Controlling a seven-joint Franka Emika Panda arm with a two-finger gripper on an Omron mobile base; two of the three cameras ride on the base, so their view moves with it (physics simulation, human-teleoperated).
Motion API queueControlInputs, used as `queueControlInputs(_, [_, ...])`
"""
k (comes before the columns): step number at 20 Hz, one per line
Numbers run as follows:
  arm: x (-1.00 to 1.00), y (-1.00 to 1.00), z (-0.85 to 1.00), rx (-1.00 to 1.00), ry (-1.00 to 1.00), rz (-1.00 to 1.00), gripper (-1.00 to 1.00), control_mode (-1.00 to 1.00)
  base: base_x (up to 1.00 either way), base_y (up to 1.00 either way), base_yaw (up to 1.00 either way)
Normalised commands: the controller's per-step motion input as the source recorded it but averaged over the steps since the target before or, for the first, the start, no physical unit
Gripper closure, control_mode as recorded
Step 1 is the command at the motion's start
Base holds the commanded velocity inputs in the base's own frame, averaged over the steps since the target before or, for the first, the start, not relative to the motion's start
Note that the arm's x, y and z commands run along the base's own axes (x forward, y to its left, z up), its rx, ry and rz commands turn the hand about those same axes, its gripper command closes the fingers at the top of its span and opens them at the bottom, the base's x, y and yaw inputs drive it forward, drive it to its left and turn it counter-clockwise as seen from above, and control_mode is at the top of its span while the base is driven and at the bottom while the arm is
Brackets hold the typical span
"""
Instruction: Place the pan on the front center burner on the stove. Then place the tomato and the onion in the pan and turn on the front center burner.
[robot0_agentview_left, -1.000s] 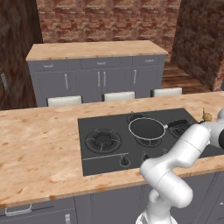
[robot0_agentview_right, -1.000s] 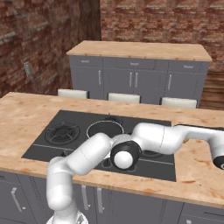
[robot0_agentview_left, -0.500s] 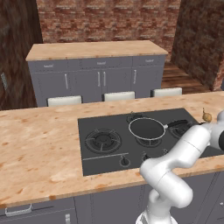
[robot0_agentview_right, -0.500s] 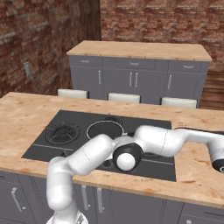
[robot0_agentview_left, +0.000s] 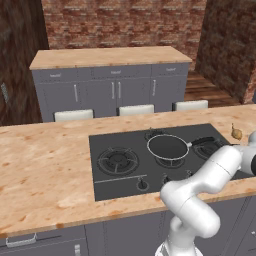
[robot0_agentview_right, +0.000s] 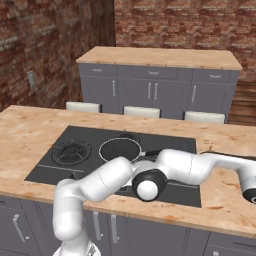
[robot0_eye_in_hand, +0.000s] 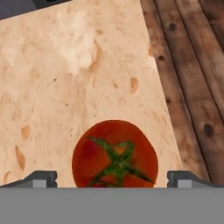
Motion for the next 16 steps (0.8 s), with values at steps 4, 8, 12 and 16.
queueControlInputs(4, [0.08,-0.25,-0.14,0.0,0.0,0.0,-1.0,-1.0,0.0,0.0,0.0])
queueControlInputs(8, [0.13,-0.26,-0.15,0.0,0.0,0.0,-1.0,-1.0,0.0,0.0,0.0])
queueControlInputs(12, [0.2,-0.21,-0.09,0.0,0.01,0.0,1.0,-1.0,0.0,0.0,0.0])
queueControlInputs(16, [0.11,-0.03,0.0,0.0,0.05,0.0,1.0,-1.0,0.0,0.0,0.0])
